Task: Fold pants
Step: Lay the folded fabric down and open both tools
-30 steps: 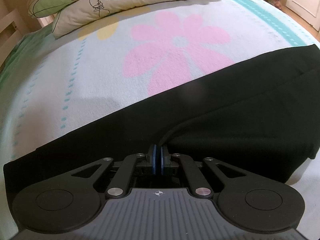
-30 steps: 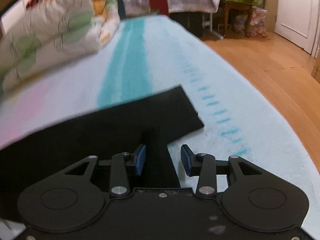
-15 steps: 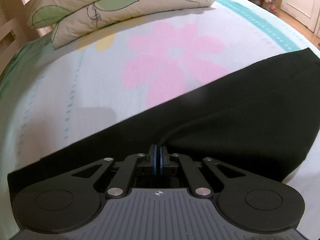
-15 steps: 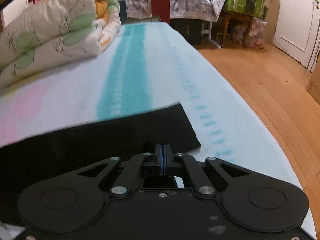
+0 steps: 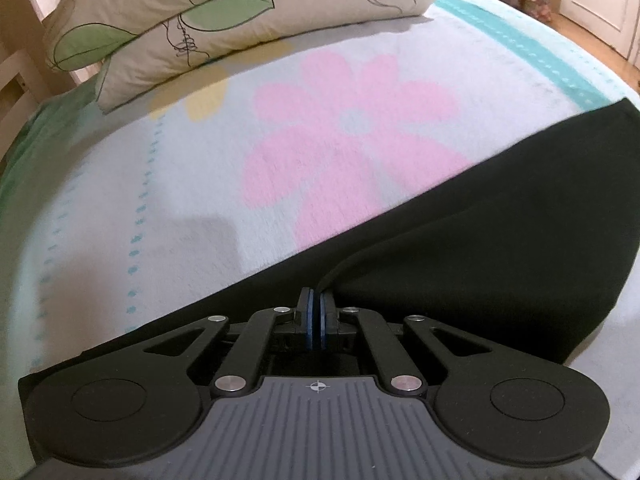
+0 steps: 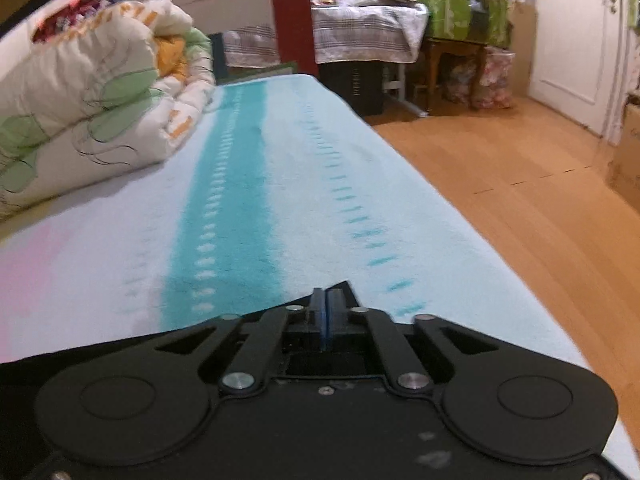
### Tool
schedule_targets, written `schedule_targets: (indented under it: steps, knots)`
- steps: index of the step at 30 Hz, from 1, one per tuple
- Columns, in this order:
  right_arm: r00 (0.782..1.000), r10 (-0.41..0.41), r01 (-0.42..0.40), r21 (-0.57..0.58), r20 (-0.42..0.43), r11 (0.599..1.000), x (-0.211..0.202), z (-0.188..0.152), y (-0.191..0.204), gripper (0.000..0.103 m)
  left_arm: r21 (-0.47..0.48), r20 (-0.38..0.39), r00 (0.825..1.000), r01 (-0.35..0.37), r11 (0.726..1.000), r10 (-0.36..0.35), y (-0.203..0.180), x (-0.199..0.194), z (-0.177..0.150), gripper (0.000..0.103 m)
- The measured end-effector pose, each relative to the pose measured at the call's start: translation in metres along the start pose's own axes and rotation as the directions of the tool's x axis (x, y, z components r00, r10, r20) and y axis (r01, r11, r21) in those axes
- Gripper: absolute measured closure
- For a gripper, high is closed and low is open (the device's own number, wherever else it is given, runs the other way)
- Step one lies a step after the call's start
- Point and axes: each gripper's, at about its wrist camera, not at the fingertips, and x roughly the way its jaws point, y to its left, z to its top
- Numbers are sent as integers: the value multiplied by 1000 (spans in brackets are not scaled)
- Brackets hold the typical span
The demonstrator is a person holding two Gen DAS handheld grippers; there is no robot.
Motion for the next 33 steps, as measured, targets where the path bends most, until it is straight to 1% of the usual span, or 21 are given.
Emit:
schedule_targets:
  steps: [1,2,6,8,10,11,12,14,15,17,19,22,24,27,30,33]
  knots:
    - [1000,23,-23,-13,-5,1000,1,-2,0,77,8,-2,1000,-1,1000,1,0,1,-1,100]
    - [999,35,-35,-34,-11,999,3,-5,2,64,15,-6,1000,-2,1000,2,-1,3,-2,100]
    - [999,14,-19,-127,-40,992,15,-16,13,62,21,-15,1000,-8,1000,8,-3,8,-3,100]
    - [998,11,-19,-144,-57,989,23,-20,15,61,30,-15,1000,-10,999,11,-3,8,-3,100]
    - [997,32,-43,-150,-74,988,27,-25,17,61,31,-16,1000,-10,999,10,-3,9,-2,100]
    - [996,48,-59,-144,-73,988,26,-27,19,62,29,-17,1000,-9,1000,9,-2,9,-2,100]
    - [995,56,-67,-149,-76,987,25,-28,23,69,27,-18,1000,-9,1000,10,-2,9,-2,100]
    - [997,37,-51,-205,-71,978,21,-29,33,91,25,-6,1000,-15,1000,15,-2,6,-1,100]
    - [997,46,-59,-208,-67,976,19,-27,35,91,24,4,1000,-21,999,20,-5,3,0,100]
    - [998,43,-50,-187,-39,981,13,-20,34,92,28,30,999,-24,999,24,-6,-3,3,100]
    - [1000,21,-19,-153,10,988,8,-12,28,92,25,45,999,-3,1000,2,-6,-7,7,100]
    - [999,-3,6,-83,36,997,12,-1,18,92,29,56,998,13,1000,-14,-10,-7,15,100]
    - [998,-24,27,-71,50,997,17,1,15,92,36,62,998,13,999,-16,-14,-4,20,100]
    - [998,-45,48,-53,48,997,27,1,11,92,44,58,998,23,999,-26,-18,4,26,100]
    - [998,-61,63,-43,31,997,38,1,8,92,56,31,999,38,998,-40,-20,15,29,100]
    - [998,-68,68,-27,19,997,45,0,6,91,45,5,999,50,998,-50,-19,25,30,99]
